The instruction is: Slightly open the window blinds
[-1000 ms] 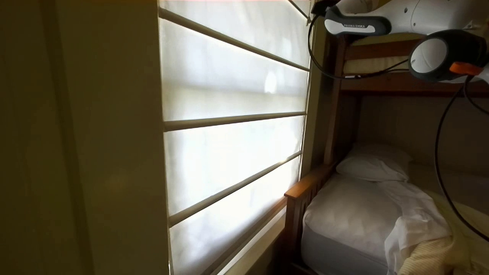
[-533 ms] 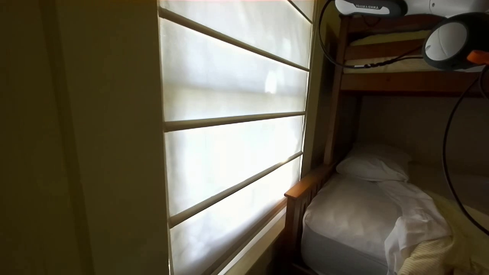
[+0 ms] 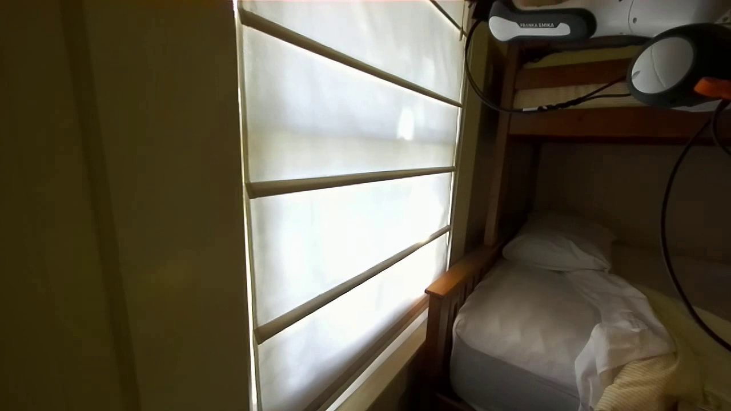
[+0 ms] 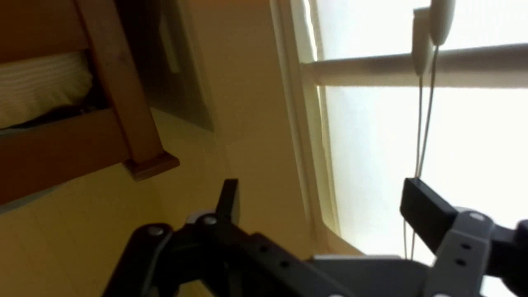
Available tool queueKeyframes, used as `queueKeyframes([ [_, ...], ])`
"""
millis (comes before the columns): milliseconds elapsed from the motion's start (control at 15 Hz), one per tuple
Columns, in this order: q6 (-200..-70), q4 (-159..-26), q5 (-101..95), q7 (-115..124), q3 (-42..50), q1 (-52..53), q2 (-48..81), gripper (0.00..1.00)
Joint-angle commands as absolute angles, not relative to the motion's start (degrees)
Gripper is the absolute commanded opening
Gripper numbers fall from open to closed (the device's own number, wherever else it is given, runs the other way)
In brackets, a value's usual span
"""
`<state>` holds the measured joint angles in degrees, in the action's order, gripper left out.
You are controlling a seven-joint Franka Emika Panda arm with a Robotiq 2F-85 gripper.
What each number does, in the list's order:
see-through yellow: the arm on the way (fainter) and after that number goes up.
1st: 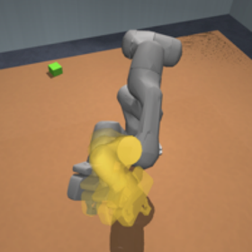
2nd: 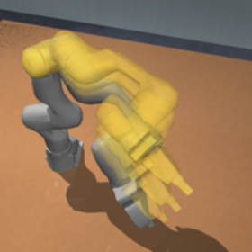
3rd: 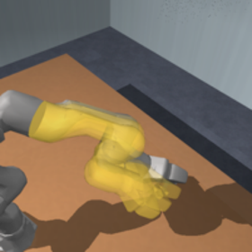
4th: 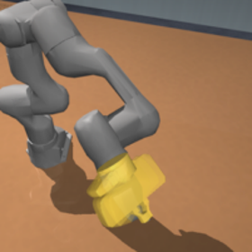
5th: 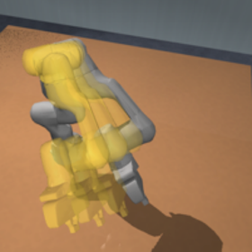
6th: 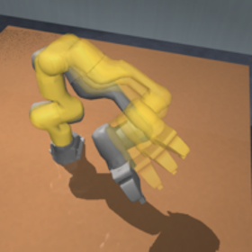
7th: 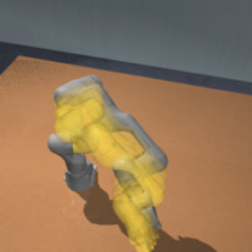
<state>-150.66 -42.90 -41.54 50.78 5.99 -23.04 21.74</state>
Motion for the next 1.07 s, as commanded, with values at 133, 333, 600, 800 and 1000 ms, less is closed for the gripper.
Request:
queueKeyframes([
  [133, -159.03, -41.99, -32.48, 47.06, 1.50, -28.01, 26.65, 1.00],
  [333, -158.73, -39.98, -32.23, 46.52, 1.21, -28.59, 28.88, 1.00],
  [600, -158.52, -38.34, -33.28, 46.78, 1.39, -28.45, 30.54, 0.74],
  [800, -158.37, -36.33, -35.26, 47.60, 3.16, -27.80, 31.83, 0.56],
  [1000, -158.50, -33.92, -37.60, 48.54, 5.71, -27.06, 33.02, 0.35],
])
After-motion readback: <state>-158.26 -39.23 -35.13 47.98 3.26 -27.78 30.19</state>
